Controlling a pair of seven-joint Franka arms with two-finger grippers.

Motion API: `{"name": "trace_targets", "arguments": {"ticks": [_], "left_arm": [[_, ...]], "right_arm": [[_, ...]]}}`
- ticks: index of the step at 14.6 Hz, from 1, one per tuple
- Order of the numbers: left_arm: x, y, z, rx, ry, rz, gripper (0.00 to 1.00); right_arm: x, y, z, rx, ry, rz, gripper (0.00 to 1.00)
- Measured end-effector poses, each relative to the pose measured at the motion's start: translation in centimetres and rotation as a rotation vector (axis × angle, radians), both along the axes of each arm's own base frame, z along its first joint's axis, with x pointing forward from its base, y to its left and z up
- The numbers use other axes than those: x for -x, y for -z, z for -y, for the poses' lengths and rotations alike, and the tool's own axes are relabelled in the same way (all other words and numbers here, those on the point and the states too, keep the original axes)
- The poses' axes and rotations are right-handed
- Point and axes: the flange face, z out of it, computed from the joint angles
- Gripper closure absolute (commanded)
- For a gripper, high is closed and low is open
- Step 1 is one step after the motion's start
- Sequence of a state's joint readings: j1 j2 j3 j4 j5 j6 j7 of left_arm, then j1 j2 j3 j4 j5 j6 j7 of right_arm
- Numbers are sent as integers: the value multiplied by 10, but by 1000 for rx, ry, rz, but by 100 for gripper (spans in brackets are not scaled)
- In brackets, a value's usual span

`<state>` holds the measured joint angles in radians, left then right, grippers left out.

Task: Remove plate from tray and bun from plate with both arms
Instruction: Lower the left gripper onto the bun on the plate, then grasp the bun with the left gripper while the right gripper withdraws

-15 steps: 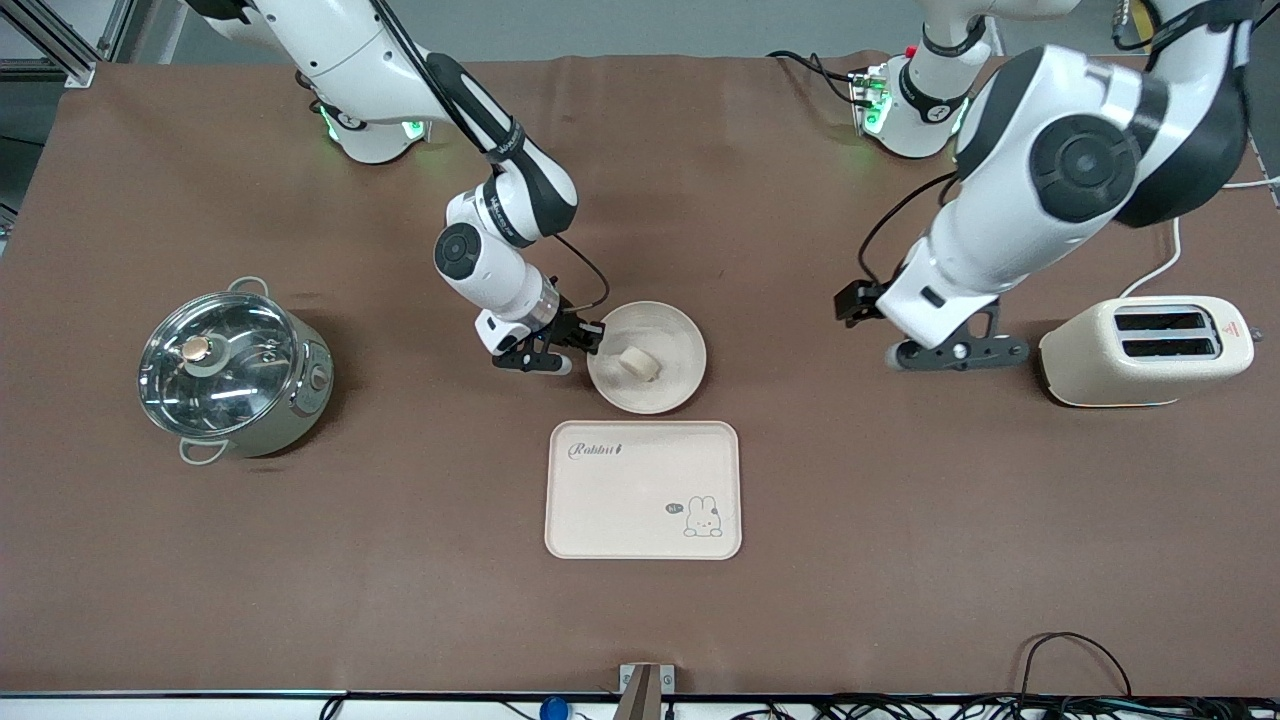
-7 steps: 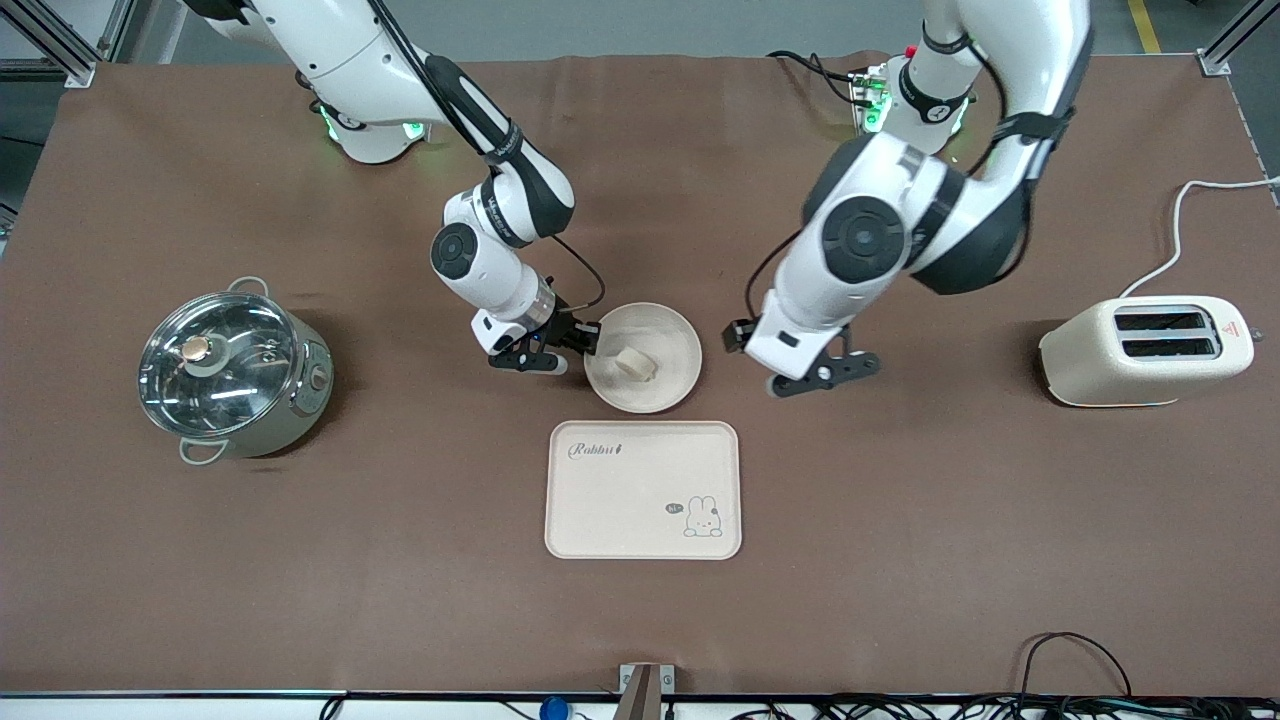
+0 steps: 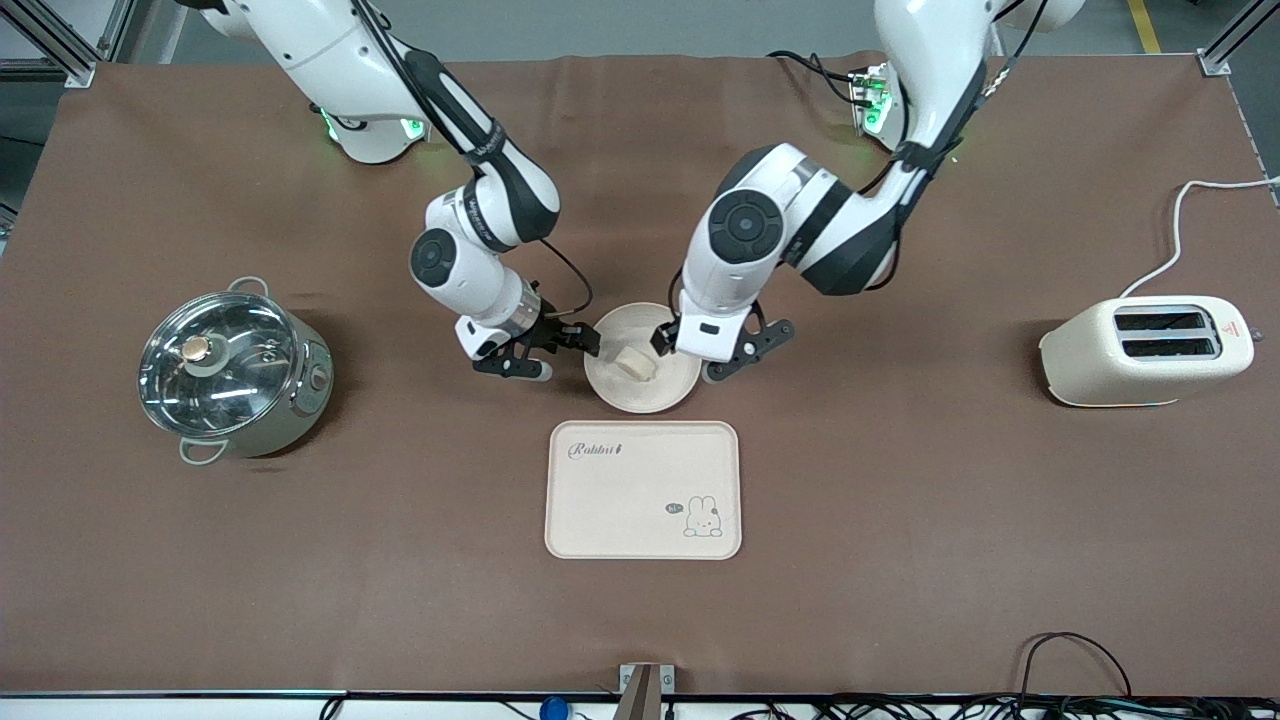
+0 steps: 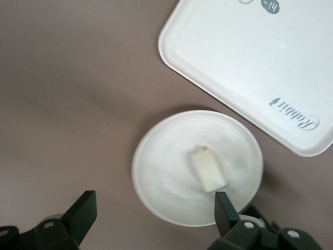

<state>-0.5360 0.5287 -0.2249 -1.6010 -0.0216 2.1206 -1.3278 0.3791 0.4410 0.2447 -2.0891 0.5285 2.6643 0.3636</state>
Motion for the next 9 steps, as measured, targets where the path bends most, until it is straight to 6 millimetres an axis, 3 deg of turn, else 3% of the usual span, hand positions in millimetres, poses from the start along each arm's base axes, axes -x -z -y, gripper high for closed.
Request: {"name": "trace_targets", "arguments": {"ticks": [3,6,9], "left_arm": [[11,41,28,30,-118,10,7],[20,79,53,22,-183,23,11],[16,100,65,41,-203,48,12]], "right_arm": [[-22,-70,38,-29,18,-5,0],[-26,-146,79,-38,0,-19,0],[-23,-212,128,58,-44,28,0]]}}
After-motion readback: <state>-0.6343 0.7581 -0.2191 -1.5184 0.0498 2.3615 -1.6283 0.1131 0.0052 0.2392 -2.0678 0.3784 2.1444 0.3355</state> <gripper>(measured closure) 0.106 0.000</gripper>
